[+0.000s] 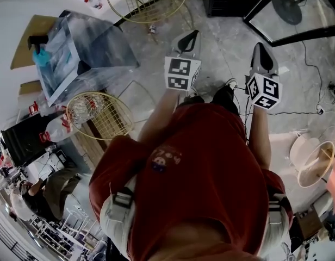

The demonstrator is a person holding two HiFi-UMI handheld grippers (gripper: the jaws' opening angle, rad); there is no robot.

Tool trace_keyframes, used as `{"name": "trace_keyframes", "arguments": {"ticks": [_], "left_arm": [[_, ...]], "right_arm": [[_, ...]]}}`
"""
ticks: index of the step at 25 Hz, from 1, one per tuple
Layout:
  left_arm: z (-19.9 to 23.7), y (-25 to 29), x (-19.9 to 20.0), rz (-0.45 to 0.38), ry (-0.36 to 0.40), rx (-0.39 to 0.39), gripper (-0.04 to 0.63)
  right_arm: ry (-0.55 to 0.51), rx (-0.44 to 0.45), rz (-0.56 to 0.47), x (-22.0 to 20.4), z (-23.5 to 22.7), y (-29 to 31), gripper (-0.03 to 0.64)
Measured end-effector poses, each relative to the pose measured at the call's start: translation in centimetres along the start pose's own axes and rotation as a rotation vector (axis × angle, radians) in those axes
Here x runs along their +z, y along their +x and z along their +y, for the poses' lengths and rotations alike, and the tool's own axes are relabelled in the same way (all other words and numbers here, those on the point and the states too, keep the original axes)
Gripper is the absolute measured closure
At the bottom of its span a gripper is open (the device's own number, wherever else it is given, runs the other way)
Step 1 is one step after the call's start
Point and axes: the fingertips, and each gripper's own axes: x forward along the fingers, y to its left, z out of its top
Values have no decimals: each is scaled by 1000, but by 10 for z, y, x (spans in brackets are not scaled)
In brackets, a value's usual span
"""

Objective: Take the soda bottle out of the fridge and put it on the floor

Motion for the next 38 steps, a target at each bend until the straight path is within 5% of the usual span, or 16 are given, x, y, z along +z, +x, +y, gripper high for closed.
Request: {"name": "trace_keyframes", "arguments": {"ticks": [22,38], "left_arm": [[-166,178,60,32,69,32,597],[-129,228,66,40,16,44,597]], "right_arm": [[112,21,2,5,-251,19,618],[90,63,22,22,-254,88,618]]}}
